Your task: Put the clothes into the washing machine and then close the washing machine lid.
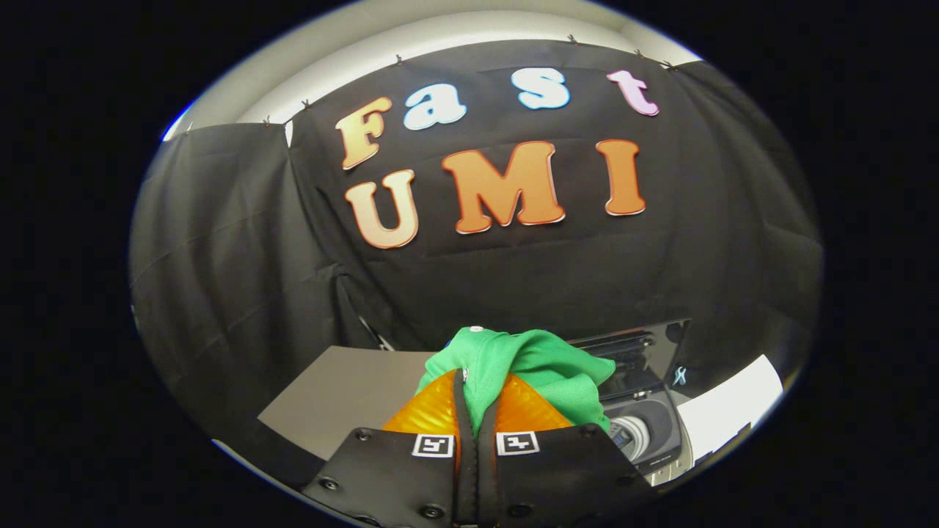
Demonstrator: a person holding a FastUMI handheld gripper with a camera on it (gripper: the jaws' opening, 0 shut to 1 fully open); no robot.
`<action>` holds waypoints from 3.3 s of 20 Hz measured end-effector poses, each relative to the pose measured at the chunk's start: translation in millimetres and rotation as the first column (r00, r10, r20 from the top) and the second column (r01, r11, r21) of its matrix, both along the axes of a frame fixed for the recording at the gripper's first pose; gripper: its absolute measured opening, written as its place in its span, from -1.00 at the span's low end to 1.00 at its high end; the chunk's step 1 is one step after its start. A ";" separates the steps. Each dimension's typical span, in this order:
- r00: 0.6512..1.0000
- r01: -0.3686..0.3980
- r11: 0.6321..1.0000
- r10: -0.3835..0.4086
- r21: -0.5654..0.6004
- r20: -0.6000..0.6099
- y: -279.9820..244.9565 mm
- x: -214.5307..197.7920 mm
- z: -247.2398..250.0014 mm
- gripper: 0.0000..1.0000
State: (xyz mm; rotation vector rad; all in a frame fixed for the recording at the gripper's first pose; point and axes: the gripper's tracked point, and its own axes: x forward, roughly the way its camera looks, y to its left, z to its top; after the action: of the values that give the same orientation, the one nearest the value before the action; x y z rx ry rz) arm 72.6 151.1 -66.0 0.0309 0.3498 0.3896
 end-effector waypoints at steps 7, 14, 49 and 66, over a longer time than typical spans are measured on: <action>0.993 0.115 0.993 -0.115 0.002 -0.001 -105.9 45.6 1.0 -0.85; 0.985 0.163 0.986 -0.164 -0.018 -0.045 -178.3 74.1 -35.4 -0.85; 0.822 0.062 0.952 -0.219 -0.301 -0.525 -184.3 109.5 -430.2 -0.75; 0.914 0.136 0.965 -0.209 -0.224 -0.347 -183.5 128.7 -280.0 0.99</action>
State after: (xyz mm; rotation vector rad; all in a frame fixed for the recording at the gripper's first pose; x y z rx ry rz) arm 201.3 -32.4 -346.0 -0.0578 0.7518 0.1685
